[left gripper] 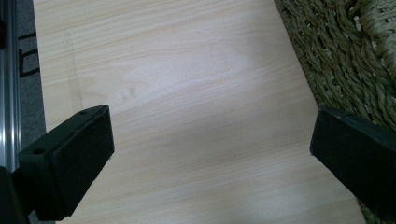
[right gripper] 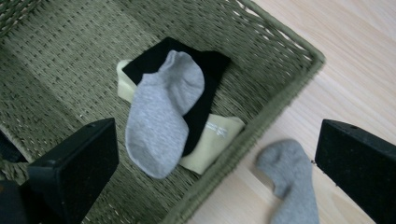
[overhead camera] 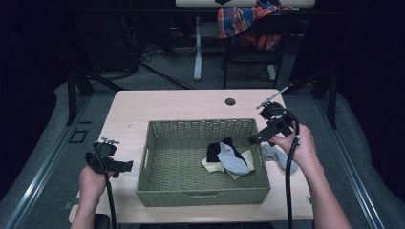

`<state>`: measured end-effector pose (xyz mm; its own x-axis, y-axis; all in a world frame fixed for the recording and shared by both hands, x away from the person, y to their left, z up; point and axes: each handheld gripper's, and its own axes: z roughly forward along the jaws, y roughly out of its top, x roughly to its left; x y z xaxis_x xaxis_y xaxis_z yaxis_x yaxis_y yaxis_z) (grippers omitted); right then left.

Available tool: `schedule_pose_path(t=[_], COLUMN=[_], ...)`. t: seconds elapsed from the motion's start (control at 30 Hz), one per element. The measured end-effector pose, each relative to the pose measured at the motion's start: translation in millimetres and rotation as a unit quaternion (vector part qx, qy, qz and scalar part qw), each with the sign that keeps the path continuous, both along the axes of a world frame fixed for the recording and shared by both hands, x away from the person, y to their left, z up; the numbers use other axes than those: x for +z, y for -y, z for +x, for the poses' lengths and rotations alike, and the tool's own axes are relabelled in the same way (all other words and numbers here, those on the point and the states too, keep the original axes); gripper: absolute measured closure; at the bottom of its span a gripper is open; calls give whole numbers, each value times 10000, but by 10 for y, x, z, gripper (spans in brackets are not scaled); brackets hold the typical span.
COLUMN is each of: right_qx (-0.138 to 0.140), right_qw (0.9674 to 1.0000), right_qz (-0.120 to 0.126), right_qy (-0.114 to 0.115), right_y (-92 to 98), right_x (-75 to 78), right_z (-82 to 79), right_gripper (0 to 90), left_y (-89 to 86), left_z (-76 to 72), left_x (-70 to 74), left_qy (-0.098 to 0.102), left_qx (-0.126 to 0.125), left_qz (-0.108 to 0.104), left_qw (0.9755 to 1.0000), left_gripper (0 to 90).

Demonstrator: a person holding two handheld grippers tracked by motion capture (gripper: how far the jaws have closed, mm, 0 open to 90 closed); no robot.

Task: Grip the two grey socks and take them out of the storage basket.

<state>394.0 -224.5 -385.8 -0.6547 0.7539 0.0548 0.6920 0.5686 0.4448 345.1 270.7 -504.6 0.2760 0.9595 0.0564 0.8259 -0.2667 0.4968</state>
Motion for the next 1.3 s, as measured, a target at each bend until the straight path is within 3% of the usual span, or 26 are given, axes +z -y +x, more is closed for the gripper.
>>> schedule_pose_path(t=[0.17,0.3,0.4,0.5,0.57,0.77,0.83,0.9,1.13,1.3], right_qx=[219,379,459,487,551,620,663,608,489,439], right_qw=[9998,9992,9984,9980,9967,9959,9945,9952,9936,9924], right_qz=[-24,-83,-201,-256,-430,-441,-559,-492,-647,-751], right_qy=[36,-85,-273,-326,-407,-493,-592,-582,-788,-870], right_y=[-207,-372,-489,-526,-567,-627,-643,-650,-720,-754], right_x=[1,-94,-273,-366,-451,-545,-608,-648,-860,-926], right_z=[1,7,3,10,39,72,108,111,176,194], right_gripper=[0,0,4,20,54,125,152,157,272,332], left_y=[16,15,5,11,20,18,20,20,21,21], left_z=[-2,-1,-2,-1,-2,-1,0,0,0,-1], left_x=[-3,-4,-2,0,0,-1,-2,-2,-3,-4], left_qy=[13,9,24,13,21,13,12,13,4,8], left_qx=[-6,-8,0,-15,-35,-41,-45,-45,-62,-56], left_qz=[17,11,13,12,10,8,9,10,50,52], left_qw=[10000,10000,10000,10000,10000,10000,10000,10000,10000,10000], left_gripper=[0,0,0,0,0,0,0,0,0,0])
